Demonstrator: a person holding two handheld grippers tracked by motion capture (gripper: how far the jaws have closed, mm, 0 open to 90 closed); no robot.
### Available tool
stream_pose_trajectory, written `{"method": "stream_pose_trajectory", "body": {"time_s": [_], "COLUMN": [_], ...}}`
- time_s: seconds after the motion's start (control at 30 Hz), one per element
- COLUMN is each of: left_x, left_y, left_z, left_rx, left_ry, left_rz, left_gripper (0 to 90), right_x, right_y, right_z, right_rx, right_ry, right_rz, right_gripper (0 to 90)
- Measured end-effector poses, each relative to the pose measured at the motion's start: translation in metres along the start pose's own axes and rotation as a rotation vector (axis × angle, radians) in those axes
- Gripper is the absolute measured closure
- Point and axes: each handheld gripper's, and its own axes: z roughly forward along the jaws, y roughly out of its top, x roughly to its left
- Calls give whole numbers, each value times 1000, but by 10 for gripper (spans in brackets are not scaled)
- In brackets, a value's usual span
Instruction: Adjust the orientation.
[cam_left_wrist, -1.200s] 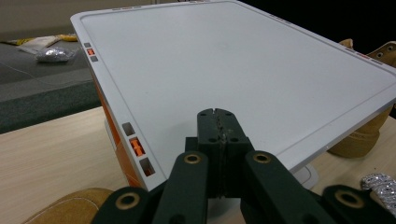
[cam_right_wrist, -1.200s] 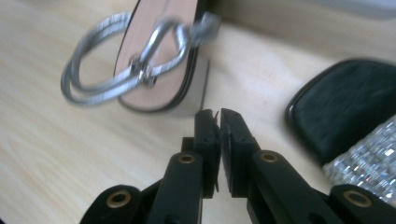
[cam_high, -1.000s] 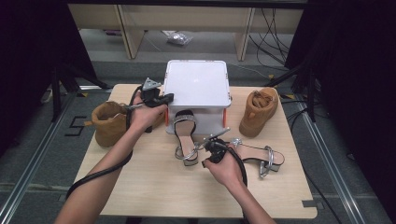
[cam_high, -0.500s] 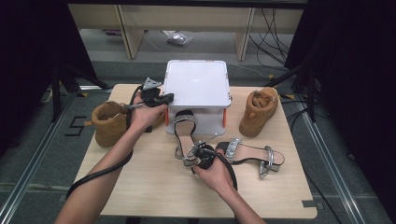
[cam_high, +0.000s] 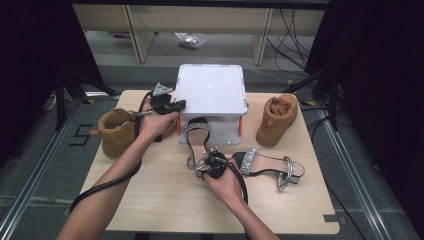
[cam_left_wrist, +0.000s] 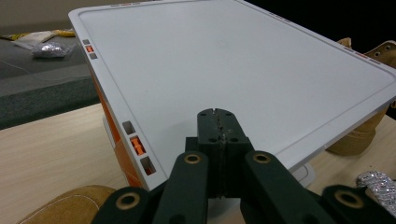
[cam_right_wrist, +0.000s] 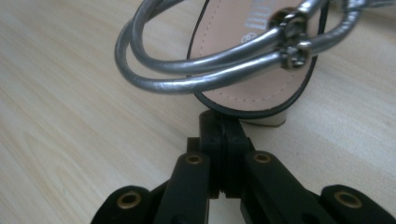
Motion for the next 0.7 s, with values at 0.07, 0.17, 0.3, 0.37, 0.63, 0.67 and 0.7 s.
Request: {"method": "stream_pose_trajectory", "body": {"time_s": [0.07, 0.17, 0.3, 0.37, 0.63, 0.67, 0.7], "left_x": [0, 0, 0, 0, 1, 1, 2], "left_y": [0, 0, 0, 0, 0, 0, 0], "left_z": [0, 0, 0, 0, -2, -2, -2], "left_rx": [0, 1, 2, 1, 7, 7, 7], "left_ry": [1, 1, -2, -3, -10, -11, -12], "left_rz": [1, 1, -1, -3, -1, -2, -4], "left_gripper": [889, 889, 889, 889, 889, 889, 890], "right_x": [0, -1, -1, 1, -2, -2, -3], "right_y": [1, 5, 16, 22, 47, 50, 53], "right_z": [1, 0, -2, -1, 15, 16, 17], "right_rx": [-37, -76, -110, -113, -162, -164, -169], "right_ry": [-7, -7, -3, -5, -32, -29, -37], "right_rz": [10, 12, 2, -12, -3, -6, -19], "right_gripper": [900, 900, 900, 900, 900, 900, 900]}}
